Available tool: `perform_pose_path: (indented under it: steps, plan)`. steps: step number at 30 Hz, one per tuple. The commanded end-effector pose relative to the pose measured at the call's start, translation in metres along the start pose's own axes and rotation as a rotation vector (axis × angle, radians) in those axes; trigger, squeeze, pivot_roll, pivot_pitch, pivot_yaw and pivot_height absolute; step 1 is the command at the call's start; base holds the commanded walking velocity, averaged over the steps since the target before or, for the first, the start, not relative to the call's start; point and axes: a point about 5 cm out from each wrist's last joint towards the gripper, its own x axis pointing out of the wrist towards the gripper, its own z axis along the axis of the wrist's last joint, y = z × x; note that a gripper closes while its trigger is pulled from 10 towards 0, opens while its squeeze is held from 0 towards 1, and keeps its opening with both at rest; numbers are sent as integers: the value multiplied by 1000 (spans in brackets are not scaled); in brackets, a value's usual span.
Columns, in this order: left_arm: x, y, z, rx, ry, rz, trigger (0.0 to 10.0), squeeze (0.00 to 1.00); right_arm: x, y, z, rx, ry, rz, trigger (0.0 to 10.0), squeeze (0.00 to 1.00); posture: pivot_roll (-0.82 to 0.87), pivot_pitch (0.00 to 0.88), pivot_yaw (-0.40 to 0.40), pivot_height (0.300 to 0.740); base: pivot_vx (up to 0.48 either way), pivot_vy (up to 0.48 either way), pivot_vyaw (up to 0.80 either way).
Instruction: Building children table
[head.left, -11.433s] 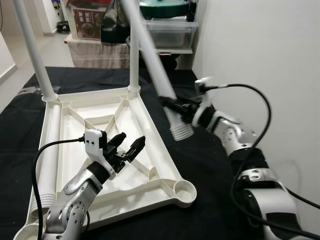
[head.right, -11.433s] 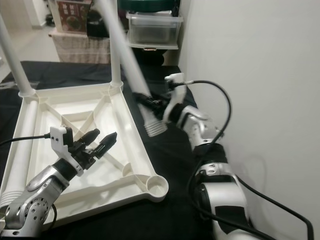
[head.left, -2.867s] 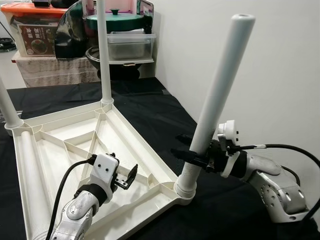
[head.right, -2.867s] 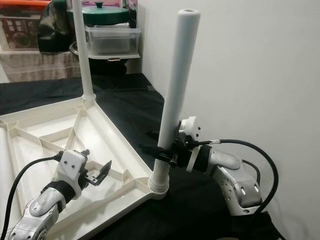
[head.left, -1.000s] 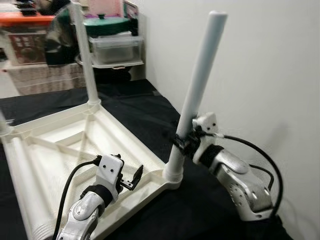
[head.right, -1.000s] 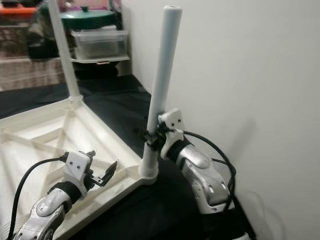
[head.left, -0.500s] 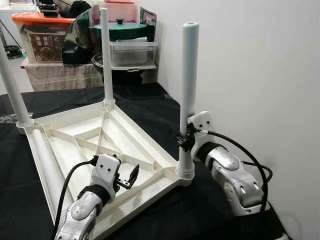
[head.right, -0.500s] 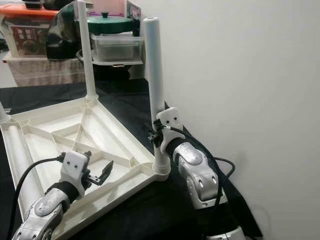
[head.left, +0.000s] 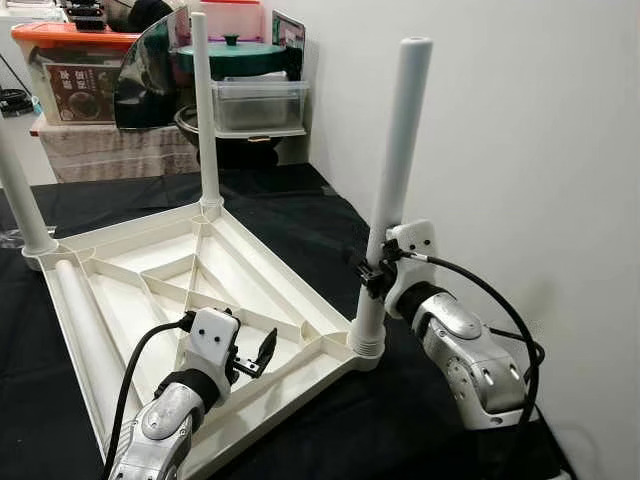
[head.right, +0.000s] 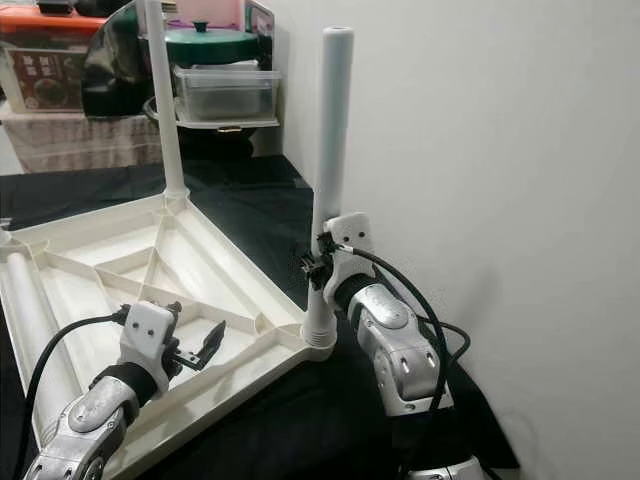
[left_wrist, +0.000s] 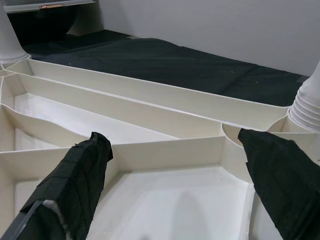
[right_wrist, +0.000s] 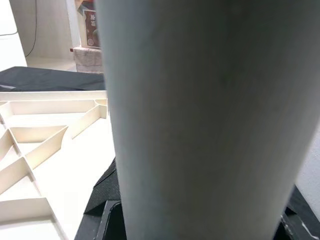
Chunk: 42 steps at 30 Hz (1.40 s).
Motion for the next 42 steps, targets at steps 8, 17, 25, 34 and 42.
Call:
perform_pose_path:
  steps: [8, 17, 25, 34, 42]
  plan:
    - [1, 0, 1, -16, -2, 7, 10000, 0, -7, 3, -61, 92, 280, -1, 10000, 0, -5, 0, -74, 740, -203, 0, 0]
    - [2, -1, 1, -17, 4, 3, 10000, 0, -7, 4, -61, 97, 282, 5, 10000, 0, -8, 0, -69, 740, 0, 0, 0]
    - [2, -1, 0, -16, 17, 2, 10000, 0, -8, 4, -62, 101, 287, 12, 10000, 0, -6, 0, -68, 740, 0, 0, 0]
    - [3, -1, 1, -24, 15, 9, 10000, 0, -7, 6, -62, 106, 289, 22, 10000, 0, -4, 0, -68, 740, -222, 0, 0]
    - [3, -1, 1, -19, 13, 10, 10000, 0, -7, 7, -62, 107, 286, 29, 10000, 0, -3, 0, -67, 740, 0, 0, 0]
